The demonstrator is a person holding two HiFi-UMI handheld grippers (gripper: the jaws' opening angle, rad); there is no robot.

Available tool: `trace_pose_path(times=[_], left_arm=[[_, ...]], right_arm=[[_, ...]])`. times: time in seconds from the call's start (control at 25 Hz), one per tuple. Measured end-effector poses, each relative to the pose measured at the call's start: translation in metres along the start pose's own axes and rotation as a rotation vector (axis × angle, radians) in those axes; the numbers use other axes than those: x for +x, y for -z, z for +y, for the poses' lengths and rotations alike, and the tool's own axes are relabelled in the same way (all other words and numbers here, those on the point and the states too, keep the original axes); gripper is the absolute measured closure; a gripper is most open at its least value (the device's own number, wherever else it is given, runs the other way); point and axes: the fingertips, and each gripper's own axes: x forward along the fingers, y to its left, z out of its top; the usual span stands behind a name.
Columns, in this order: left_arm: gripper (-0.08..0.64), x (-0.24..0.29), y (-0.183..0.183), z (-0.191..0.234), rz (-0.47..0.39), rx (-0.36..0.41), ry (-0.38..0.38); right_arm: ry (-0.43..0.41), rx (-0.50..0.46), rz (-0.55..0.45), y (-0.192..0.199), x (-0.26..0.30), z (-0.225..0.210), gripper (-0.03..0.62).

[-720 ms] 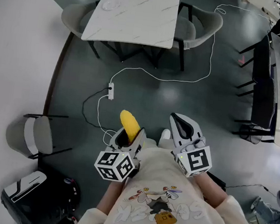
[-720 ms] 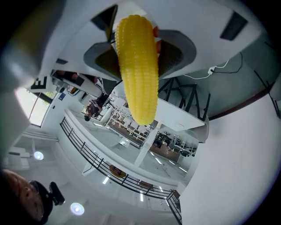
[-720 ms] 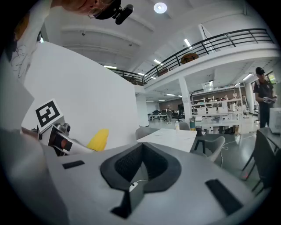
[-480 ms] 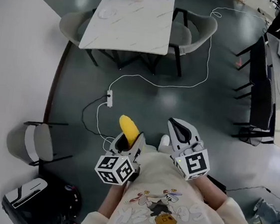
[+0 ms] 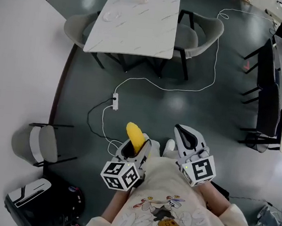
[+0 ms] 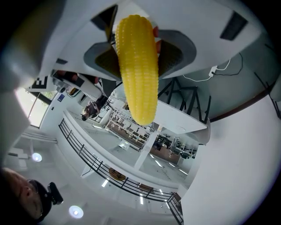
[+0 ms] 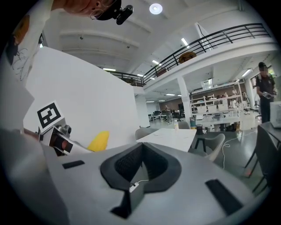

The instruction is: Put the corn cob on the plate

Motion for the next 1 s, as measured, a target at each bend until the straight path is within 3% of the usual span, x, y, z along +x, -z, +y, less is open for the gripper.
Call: trace_pose_path(times=[0.16,0.36,0.64,1.0], left_arm=[[0.295,0.008,-0.014,0.018,0.004,-0.015,-0.02],[0.295,0.031,-0.04,0.043,0.026,-0.025,0.009],[0.295,0.07,-0.129,0.109,0.016,0.005,0.026],[0.295,0.095,-0.234,0.225,0.046,-0.014,0.044]], right_arm=[[-0.012,0.013,0.019,0.001,0.023,-0.002,0.588],[-0.017,0.016,0.044,0.003,0.071,-0.004,0.588],[0.019,0.026,0.046,-0.019,0.174,-0.012,0.588],[0.08,0.009,0.047,-0.062,0.323,0.001,0.588]])
